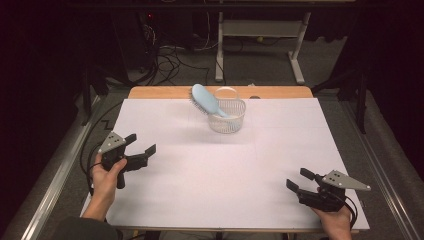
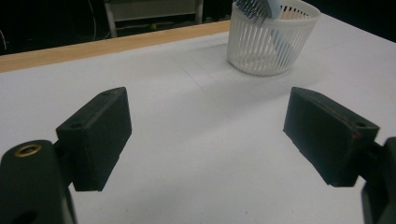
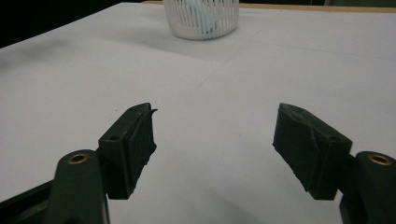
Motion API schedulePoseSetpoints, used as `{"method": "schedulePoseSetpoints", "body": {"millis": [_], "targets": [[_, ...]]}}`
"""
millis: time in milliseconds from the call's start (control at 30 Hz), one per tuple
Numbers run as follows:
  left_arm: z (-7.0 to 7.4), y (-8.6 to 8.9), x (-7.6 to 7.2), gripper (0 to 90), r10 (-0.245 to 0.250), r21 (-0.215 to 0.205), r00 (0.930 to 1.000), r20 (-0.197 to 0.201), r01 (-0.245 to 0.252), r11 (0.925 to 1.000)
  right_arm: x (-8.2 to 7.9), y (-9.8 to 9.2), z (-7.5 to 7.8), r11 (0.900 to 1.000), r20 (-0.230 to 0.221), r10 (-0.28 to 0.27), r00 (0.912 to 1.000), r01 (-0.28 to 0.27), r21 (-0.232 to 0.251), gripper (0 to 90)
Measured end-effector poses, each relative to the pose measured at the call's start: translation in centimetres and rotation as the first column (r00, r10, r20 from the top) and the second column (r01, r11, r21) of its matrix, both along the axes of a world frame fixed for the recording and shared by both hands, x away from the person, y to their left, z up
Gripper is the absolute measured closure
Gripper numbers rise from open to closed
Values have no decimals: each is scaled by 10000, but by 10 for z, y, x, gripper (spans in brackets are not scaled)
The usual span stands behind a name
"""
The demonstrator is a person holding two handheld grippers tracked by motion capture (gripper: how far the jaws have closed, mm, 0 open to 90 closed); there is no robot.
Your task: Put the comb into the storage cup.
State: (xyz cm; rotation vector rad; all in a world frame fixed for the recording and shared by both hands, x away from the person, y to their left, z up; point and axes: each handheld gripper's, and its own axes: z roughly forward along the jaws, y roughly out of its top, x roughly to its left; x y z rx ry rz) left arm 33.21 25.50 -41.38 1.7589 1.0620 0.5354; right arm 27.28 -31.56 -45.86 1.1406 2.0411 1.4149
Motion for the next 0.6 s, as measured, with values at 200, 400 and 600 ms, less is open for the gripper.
{"method": "schedulePoseSetpoints", "body": {"millis": [200,400,600], "targets": [[-3,1,-2,161,6,11,10000,-59,-6,10000,0,0,0,10000,13,4,10000,-4,1,297],[-6,2,-5,161,52,53,9999,-87,-51,10000,0,0,0,10000,10,3,10000,-3,4,297],[-8,2,-8,161,69,109,10000,-57,-68,9999,0,0,0,10000,9,7,10000,-7,3,297]]}}
